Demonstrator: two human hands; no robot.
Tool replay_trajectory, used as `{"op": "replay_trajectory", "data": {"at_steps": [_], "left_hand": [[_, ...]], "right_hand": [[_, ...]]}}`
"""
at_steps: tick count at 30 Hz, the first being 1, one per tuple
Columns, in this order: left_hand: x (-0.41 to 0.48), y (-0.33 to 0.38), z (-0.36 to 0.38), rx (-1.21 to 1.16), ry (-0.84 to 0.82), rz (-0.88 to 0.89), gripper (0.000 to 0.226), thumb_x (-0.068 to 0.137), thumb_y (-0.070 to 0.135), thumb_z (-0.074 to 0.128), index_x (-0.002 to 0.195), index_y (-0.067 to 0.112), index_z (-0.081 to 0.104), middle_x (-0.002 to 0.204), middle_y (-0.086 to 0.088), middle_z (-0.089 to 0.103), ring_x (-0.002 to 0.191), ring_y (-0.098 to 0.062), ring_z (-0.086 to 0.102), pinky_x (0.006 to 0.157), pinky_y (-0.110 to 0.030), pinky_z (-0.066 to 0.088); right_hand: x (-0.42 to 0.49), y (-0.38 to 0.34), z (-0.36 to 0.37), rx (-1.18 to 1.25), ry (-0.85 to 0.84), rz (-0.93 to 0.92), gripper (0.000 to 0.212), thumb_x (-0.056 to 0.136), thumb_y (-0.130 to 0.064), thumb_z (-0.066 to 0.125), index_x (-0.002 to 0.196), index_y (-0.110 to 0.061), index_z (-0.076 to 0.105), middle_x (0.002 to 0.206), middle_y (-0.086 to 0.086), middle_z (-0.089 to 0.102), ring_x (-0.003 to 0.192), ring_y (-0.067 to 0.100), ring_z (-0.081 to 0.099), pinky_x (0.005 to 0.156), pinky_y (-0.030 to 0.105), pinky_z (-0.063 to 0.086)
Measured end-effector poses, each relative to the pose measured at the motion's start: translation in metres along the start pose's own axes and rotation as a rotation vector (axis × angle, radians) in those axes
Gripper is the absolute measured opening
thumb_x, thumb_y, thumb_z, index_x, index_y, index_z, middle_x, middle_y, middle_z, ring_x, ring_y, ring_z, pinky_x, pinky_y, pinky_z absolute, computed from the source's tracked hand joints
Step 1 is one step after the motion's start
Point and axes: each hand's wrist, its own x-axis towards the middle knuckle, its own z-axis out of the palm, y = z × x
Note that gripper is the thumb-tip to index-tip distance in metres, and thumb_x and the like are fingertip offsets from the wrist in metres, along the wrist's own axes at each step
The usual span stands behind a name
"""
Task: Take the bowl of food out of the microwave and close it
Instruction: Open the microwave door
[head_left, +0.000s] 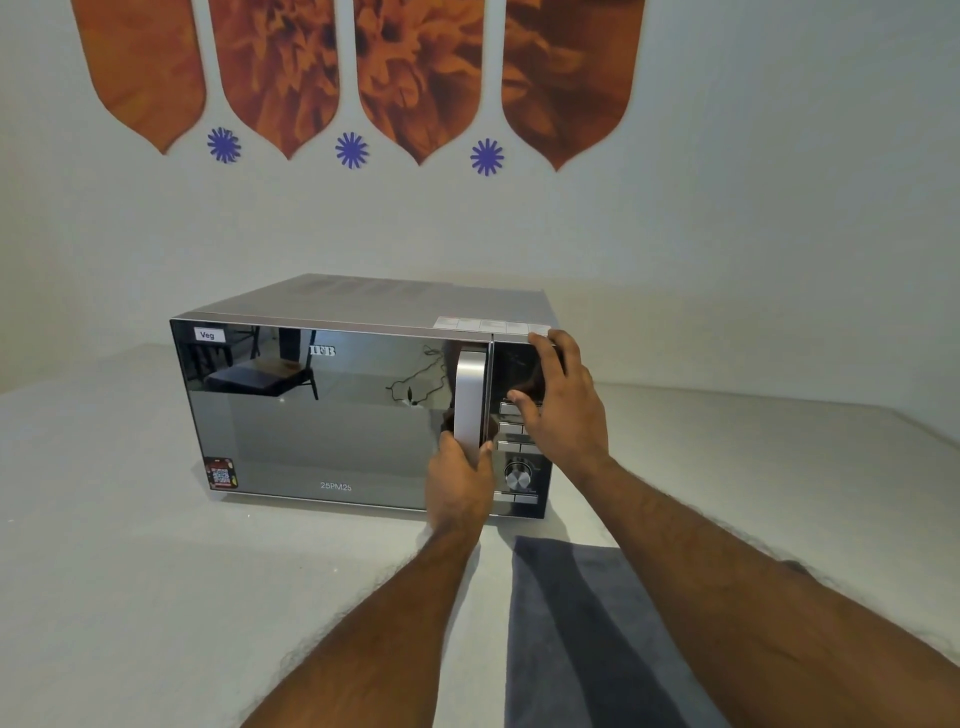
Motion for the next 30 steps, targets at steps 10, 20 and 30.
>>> {"op": "replay_trajectory", "data": {"at_steps": [10,20,30], "left_hand": [[-0.014,-0.017,-0.014,0.012,0.025,0.081,0.050,0.086,0.049,0.061,0.119,0.013,0.051,0.113,-0.010,0.068,0.099,-0.029,0.069,0.092,-0.044,0.057],[-0.037,-0.037,-0.050,-0.030,-0.064,0.154,0.047,0.076,0.062,0.057,0.107,0.029,0.044,0.091,0.012,0.060,0.081,-0.013,0.066,0.087,-0.032,0.057],[-0.069,-0.058,-0.109,-0.074,-0.125,0.231,0.055,0.072,0.065,0.059,0.106,0.025,0.046,0.081,0.007,0.060,0.073,-0.017,0.068,0.077,-0.020,0.059]], "right_hand": [[-0.001,-0.003,-0.002,0.015,0.000,-0.003,0.080,0.082,-0.031,0.080,0.147,-0.023,0.034,0.155,0.005,0.030,0.127,0.030,0.053,0.096,0.041,0.056],[-0.006,-0.007,-0.004,0.001,-0.042,0.027,0.090,0.081,-0.031,0.081,0.152,-0.023,0.026,0.165,0.006,0.013,0.142,0.035,0.038,0.107,0.051,0.047],[-0.069,-0.044,0.015,0.125,0.002,0.009,0.067,0.087,-0.034,0.073,0.145,-0.017,0.043,0.160,0.008,0.034,0.150,0.028,0.023,0.121,0.046,0.014]]}}
